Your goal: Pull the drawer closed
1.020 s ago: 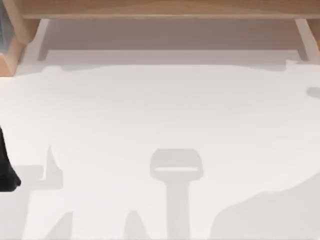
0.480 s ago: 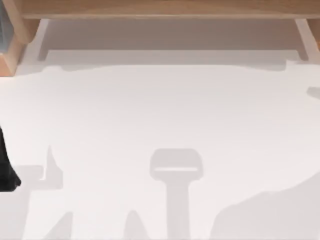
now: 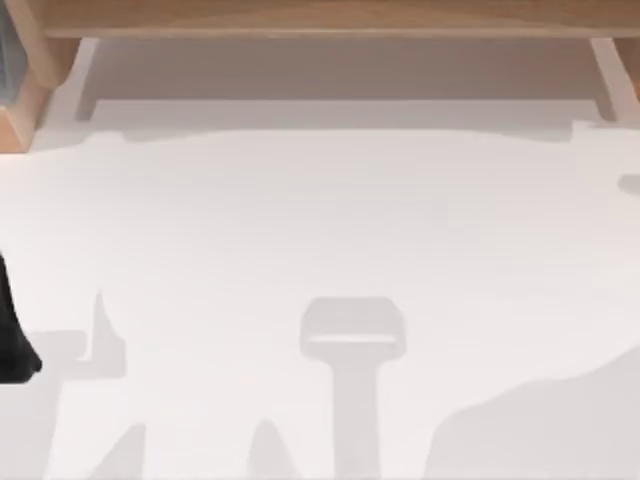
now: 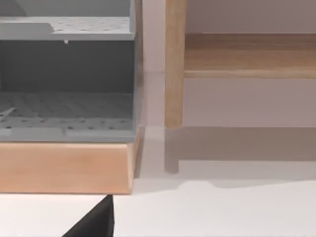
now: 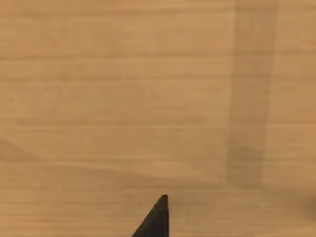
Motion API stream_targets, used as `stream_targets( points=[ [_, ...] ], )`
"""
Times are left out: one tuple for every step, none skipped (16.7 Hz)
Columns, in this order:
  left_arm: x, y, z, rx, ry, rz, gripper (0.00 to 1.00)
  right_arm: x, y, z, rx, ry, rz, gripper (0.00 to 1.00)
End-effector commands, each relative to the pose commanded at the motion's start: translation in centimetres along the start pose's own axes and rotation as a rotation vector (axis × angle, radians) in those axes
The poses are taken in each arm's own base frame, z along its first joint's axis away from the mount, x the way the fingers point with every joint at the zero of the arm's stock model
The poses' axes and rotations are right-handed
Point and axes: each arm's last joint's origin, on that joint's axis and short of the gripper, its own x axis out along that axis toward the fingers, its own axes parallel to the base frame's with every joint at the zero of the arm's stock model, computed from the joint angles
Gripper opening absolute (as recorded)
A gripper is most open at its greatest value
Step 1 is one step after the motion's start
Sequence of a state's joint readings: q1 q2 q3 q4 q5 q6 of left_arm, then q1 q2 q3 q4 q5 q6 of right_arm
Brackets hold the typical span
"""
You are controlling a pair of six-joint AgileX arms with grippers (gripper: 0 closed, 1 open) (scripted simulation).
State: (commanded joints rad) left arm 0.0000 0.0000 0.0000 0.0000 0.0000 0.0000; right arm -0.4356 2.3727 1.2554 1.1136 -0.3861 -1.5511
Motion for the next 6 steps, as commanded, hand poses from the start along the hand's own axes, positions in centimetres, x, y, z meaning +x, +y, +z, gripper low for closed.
stream_targets(
  points=[
    [0.0, 0.0, 0.0, 0.0, 0.0, 0.0, 1.0, 0.0, 0.0, 0.0, 0.0, 0.0, 0.0, 1.0],
    [0.0, 0.0, 0.0, 0.0, 0.0, 0.0, 1.0, 0.0, 0.0, 0.0, 0.0, 0.0, 0.0, 1.0],
    [0.0, 0.0, 0.0, 0.0, 0.0, 0.0, 1.0, 0.0, 0.0, 0.0, 0.0, 0.0, 0.0, 1.0],
    [0.0, 0.0, 0.0, 0.0, 0.0, 0.0, 1.0, 0.0, 0.0, 0.0, 0.0, 0.0, 0.0, 1.0],
    [0.0, 0.0, 0.0, 0.0, 0.0, 0.0, 1.0, 0.0, 0.0, 0.0, 0.0, 0.0, 0.0, 1.0],
    [0.0, 0.0, 0.0, 0.0, 0.0, 0.0, 1.0, 0.0, 0.0, 0.0, 0.0, 0.0, 0.0, 1.0]
  ],
)
